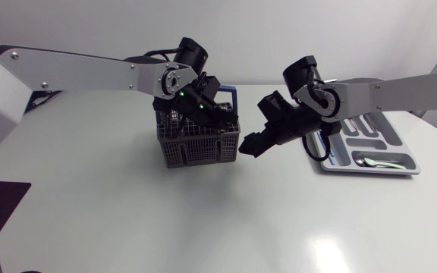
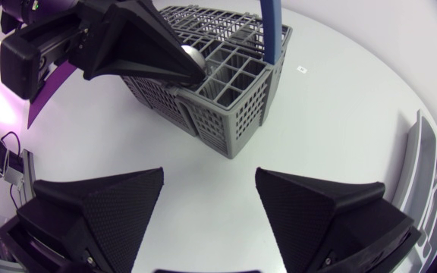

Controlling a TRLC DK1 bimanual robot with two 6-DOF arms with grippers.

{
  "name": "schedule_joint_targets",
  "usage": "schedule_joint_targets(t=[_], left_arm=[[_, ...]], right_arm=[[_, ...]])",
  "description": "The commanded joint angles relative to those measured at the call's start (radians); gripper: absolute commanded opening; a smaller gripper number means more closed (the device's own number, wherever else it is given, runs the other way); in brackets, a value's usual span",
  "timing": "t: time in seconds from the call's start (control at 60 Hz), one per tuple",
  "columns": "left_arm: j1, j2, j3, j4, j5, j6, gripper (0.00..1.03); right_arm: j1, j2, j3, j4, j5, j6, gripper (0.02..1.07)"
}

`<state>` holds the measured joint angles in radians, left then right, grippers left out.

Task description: Unload the cutlery basket into the drawer organizer.

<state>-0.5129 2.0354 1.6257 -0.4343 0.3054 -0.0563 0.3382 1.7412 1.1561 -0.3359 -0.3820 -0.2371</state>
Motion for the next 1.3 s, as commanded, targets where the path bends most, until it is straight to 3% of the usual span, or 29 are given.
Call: schedule_joint_targets(t=[0.0, 1.283], left_arm=[[0.011, -0.014, -0.033, -0.006, -0.002, 0.004, 0.04], [0.031, -0.115, -0.084, 0.048, 0.086, -0.002, 0.04]], right_arm=[[-0.001, -0.016, -0.026, 0.006, -0.008, -0.013, 0.90], [0.004, -0.009, -0.032, 0.017, -0.008, -0.013, 0.90]])
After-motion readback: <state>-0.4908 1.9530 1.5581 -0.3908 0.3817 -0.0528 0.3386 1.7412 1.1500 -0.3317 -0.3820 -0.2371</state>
